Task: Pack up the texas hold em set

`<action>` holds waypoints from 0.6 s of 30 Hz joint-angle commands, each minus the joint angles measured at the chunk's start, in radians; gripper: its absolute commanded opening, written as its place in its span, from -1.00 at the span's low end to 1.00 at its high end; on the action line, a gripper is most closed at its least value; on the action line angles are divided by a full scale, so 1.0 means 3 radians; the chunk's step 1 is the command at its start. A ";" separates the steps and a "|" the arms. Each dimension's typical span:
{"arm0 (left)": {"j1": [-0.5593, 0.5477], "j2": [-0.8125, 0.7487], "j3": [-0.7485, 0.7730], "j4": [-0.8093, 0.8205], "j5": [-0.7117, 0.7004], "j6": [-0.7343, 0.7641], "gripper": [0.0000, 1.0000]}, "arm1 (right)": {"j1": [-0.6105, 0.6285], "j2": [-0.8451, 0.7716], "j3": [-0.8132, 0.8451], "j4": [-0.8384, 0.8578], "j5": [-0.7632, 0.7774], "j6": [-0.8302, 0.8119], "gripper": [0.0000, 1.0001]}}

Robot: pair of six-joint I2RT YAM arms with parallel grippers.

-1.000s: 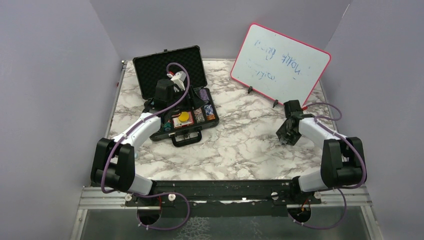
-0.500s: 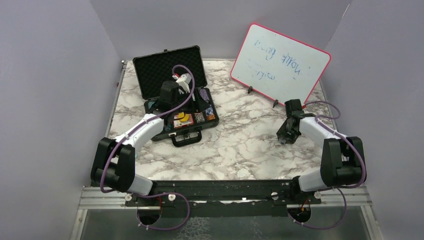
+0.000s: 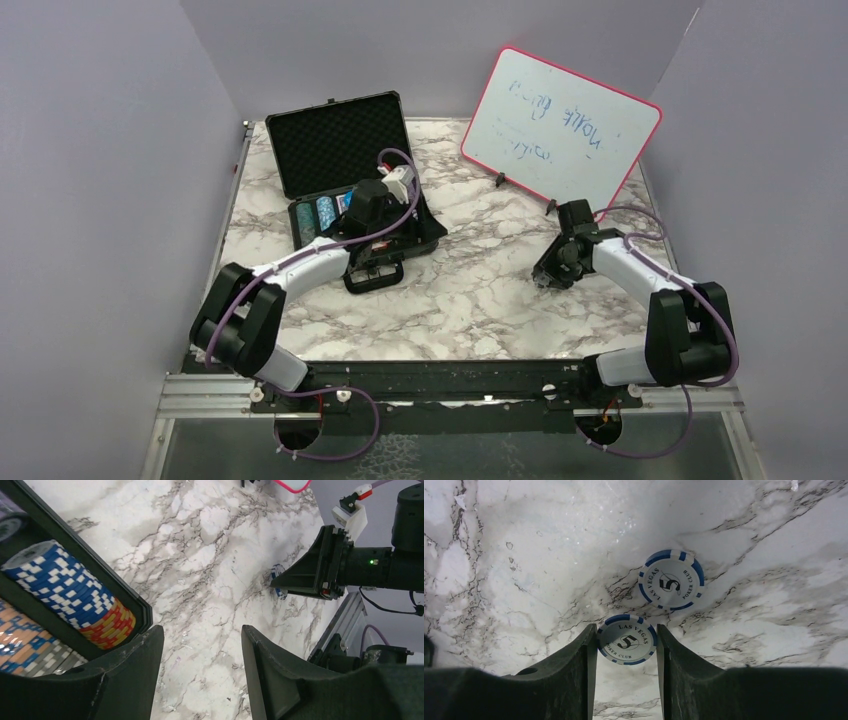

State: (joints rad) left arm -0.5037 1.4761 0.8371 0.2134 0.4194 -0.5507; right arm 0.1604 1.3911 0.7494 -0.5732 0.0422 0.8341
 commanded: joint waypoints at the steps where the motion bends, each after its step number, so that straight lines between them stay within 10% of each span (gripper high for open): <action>1: -0.0089 0.0182 0.0032 0.0243 -0.0029 -0.0161 0.23 | 0.0051 -0.0004 0.0081 -0.0042 0.0142 0.0145 -0.61; 10: -0.0125 0.0297 0.0127 0.0264 0.0093 -0.0178 0.23 | 0.0048 0.0006 0.0321 -0.0266 0.0959 0.0010 -0.56; 18: -0.0314 0.0529 0.0255 0.0448 0.0225 -0.0195 0.27 | 0.0057 -0.0086 0.0282 0.0085 -0.0065 0.0199 -0.56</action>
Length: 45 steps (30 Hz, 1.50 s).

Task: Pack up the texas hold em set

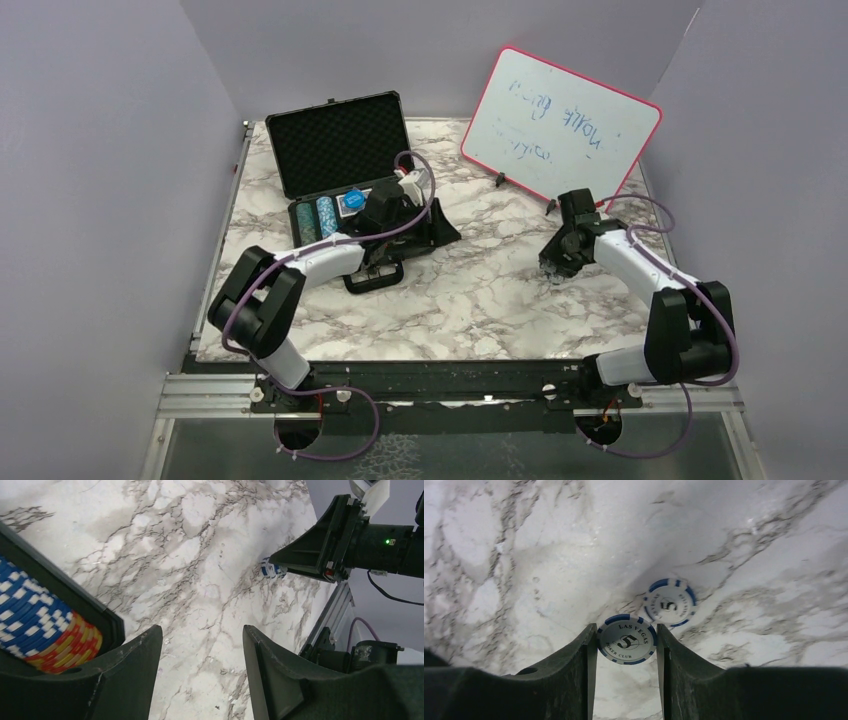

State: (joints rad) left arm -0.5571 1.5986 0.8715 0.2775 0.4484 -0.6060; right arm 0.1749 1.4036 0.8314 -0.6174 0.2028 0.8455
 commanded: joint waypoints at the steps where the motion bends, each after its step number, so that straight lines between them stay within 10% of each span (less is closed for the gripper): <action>1: -0.0168 0.0144 0.0151 0.0273 0.0125 -0.0008 0.28 | 0.0018 -0.0150 -0.0008 0.0294 -0.0771 0.0250 -0.56; 34: -0.0407 0.0708 0.0261 0.1333 0.0493 -0.0715 0.22 | 0.0744 -0.0036 0.0340 0.0953 -0.1309 0.1406 -0.54; 45: -0.0408 0.0775 0.0341 0.1335 0.0235 -0.0838 -0.63 | 0.0747 0.0020 0.0301 0.1019 -0.1346 0.1375 -0.53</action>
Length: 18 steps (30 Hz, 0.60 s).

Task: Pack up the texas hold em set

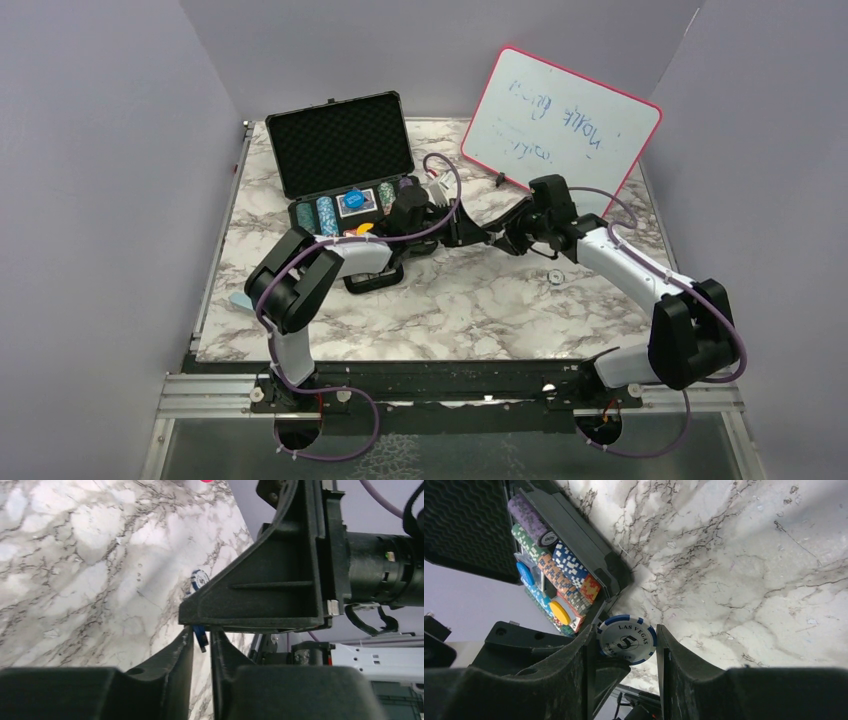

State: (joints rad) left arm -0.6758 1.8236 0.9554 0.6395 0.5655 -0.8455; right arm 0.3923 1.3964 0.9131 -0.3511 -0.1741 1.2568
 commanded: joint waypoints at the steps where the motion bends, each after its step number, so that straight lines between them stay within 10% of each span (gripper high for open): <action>1: -0.0013 0.0031 0.0058 0.0128 -0.0170 -0.0033 -0.70 | 0.0024 0.0060 0.0021 0.0157 -0.0105 -0.0008 -0.53; 7: -0.0013 0.0080 0.0100 0.0128 -0.0182 0.0114 -1.00 | 0.0025 0.0141 0.0043 0.0281 -0.0163 -0.0232 -0.28; 13: 0.0046 -0.0094 0.0042 0.0086 -0.0114 0.0896 -1.00 | 0.0019 0.0164 0.0381 -0.0007 0.0186 -0.0642 0.54; 18: 0.0287 -0.0351 0.0004 -0.0159 0.0158 0.1831 -1.00 | -0.0072 0.0182 0.0702 -0.0326 0.0451 -0.1018 0.61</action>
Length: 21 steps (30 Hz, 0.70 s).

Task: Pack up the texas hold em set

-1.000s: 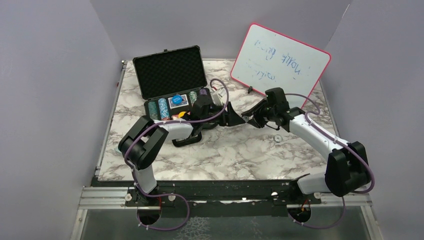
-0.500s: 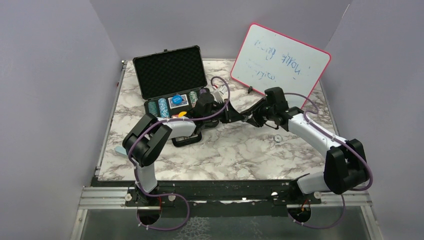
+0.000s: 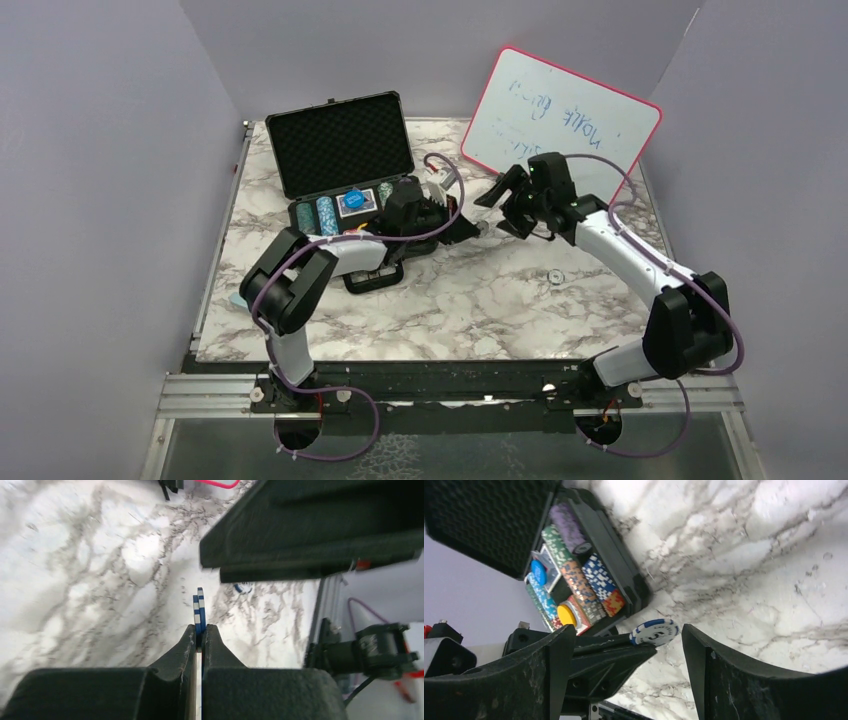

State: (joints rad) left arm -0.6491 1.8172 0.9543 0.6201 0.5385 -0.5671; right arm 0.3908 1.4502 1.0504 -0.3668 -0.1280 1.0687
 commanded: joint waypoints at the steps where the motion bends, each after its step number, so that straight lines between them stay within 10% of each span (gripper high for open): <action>1: 0.0286 -0.0364 0.0013 -0.0174 0.0331 0.1072 -1.00 | -0.0100 -0.0029 0.0236 -0.0278 0.0319 -0.0427 0.61; 11: 0.0749 -0.0297 0.0864 -0.2277 0.0327 0.3244 -1.00 | -0.0305 -0.0116 0.0081 -0.0210 0.0365 -0.0899 0.58; 21: 0.0849 0.0214 0.1579 -0.3227 0.0004 0.3927 -1.00 | -0.0393 0.0099 0.0200 -0.0354 0.0386 -0.1068 0.57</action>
State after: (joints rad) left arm -0.4046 1.8374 1.3510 -0.1707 0.5846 0.4664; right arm 0.2901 1.4460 1.0874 -0.4278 -0.0422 0.7914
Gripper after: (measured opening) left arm 0.027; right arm 0.787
